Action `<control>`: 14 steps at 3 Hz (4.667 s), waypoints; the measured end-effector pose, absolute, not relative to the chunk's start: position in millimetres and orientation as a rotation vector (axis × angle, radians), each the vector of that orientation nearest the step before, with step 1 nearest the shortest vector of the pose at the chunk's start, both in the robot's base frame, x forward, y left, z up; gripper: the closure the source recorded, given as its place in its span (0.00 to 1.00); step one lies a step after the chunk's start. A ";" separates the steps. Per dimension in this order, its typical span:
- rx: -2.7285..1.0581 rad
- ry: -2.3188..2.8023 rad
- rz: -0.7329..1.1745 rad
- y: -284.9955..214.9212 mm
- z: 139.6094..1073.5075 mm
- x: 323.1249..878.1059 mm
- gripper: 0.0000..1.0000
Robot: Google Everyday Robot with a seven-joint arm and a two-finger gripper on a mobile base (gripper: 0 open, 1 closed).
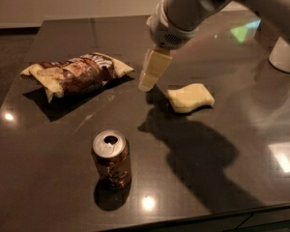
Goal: Move brown chip bag near orange can
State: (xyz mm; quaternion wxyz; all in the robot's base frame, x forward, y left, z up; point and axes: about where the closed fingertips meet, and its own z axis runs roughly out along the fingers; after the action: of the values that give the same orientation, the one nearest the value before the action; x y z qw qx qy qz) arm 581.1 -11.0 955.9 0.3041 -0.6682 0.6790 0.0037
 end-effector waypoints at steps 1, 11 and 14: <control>-1.781 1.770 0.020 17.6 936.5 590.7 0.00; -1.957 1.715 0.008 131.3 897.9 596.2 1.00; -1.971 1.657 0.079 41.8 925.6 549.5 1.00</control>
Offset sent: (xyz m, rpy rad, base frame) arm 0.0198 0.0935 -0.0576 -0.0007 -0.0440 0.0366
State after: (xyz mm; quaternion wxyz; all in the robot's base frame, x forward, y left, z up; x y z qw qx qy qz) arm 549.5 41.8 925.6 0.2791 -0.7346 0.6177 0.0295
